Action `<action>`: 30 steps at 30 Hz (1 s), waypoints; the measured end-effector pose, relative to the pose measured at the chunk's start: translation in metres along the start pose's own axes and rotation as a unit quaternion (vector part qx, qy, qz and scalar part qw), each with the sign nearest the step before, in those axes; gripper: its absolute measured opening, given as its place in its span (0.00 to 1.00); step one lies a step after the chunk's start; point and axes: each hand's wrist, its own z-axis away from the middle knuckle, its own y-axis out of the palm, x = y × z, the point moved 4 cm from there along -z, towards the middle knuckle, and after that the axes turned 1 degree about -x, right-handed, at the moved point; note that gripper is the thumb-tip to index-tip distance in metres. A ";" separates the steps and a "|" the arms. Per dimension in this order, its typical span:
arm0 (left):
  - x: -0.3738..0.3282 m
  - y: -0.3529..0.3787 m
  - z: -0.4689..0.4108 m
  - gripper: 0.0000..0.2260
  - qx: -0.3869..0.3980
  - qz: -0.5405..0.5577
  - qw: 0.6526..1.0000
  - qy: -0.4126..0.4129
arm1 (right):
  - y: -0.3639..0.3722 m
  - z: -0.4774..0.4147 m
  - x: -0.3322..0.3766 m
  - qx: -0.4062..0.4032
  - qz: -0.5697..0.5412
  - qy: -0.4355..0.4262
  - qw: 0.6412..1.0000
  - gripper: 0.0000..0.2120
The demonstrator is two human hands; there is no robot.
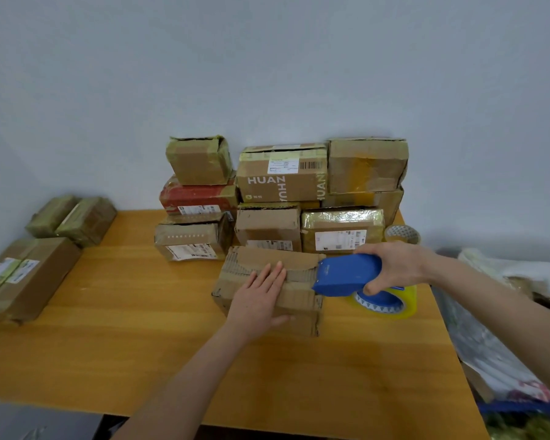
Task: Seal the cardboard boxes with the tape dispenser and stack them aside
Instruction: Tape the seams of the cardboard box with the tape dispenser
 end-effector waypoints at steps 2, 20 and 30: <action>-0.012 -0.001 -0.004 0.46 0.005 0.007 1.000 -0.002 | 0.000 0.000 -0.001 -0.004 0.014 0.003 1.000 0.29; -0.039 0.005 -0.017 0.46 -0.001 0.013 0.999 0.050 | 0.004 0.003 -0.005 -0.023 0.027 -0.005 0.999 0.31; -0.040 0.005 -0.011 0.46 -0.014 0.018 0.998 0.061 | 0.009 0.022 -0.034 -0.008 -0.170 -0.031 0.985 0.26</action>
